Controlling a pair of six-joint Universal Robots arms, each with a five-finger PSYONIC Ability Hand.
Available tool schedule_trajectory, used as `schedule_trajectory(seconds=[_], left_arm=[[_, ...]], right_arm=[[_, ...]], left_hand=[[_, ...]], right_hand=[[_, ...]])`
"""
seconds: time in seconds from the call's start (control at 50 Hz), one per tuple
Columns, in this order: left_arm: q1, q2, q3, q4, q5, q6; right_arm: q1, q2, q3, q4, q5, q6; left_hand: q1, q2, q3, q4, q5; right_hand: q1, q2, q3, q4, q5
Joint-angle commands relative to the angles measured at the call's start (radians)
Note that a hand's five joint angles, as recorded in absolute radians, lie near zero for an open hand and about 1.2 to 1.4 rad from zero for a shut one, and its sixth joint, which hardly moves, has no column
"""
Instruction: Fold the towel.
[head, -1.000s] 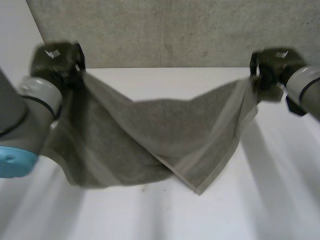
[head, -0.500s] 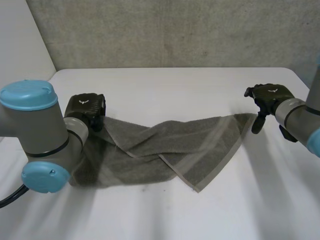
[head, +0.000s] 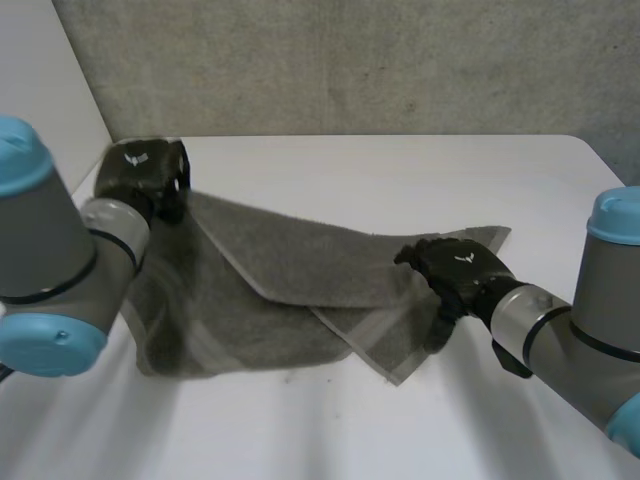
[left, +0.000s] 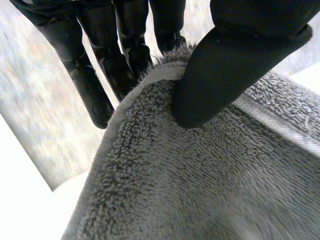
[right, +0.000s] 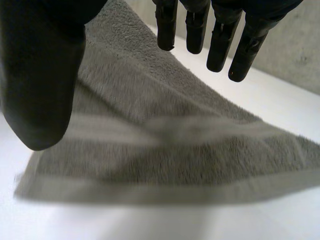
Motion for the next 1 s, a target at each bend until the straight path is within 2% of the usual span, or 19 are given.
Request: schedule_trajectory(seconds=[0.02, 0.16, 0.2, 0.42, 0.7, 0.8, 1.0], left_arm=[[-0.024, 0.157, 0.012, -0.001, 0.004, 0.003], [-0.076, 0.207, 0.022, -0.003, 0.004, 0.003], [-0.091, 0.211, 0.022, -0.003, 0.004, 0.003], [-0.128, 0.212, 0.018, -0.01, 0.002, 0.002], [-0.16, 0.247, 0.007, -0.016, -0.002, -0.001], [-0.162, 0.258, 0.005, -0.016, -0.002, -0.001], [-0.162, 0.255, 0.004, -0.018, -0.004, -0.006]], right_arm=[[0.055, 0.003, -0.089, -0.016, 0.012, 0.156], [0.124, 0.022, -0.133, -0.019, 0.034, 0.291], [0.178, 0.064, -0.165, -0.017, 0.038, 0.334], [0.313, 0.196, -0.275, -0.017, 0.052, 0.372], [0.344, 0.311, -0.38, -0.019, 0.066, 0.383], [0.359, 0.371, -0.442, -0.025, 0.124, 0.45], [0.359, 0.442, -0.513, -0.025, 0.155, 0.493]], left_hand=[[0.196, 0.178, 0.179, 0.177, 0.194], [0.196, 0.178, 0.179, 0.177, 0.194], [0.196, 0.178, 0.179, 0.177, 0.194], [0.196, 0.178, 0.179, 0.177, 0.194], [0.196, 0.178, 0.179, 0.177, 0.194], [0.196, 0.178, 0.179, 0.177, 0.194], [0.196, 0.178, 0.179, 0.177, 0.194]], right_hand=[[-0.06, -0.09, -0.075, -0.086, -0.058], [-0.06, -0.09, -0.075, -0.086, -0.058], [-0.06, -0.09, -0.075, -0.086, -0.058], [-0.06, -0.09, -0.075, -0.086, -0.058], [-0.029, -0.059, -0.044, -0.055, -0.027], [0.269, 0.24, 0.255, 0.244, 0.272], [0.235, 0.205, 0.22, 0.209, 0.237]])
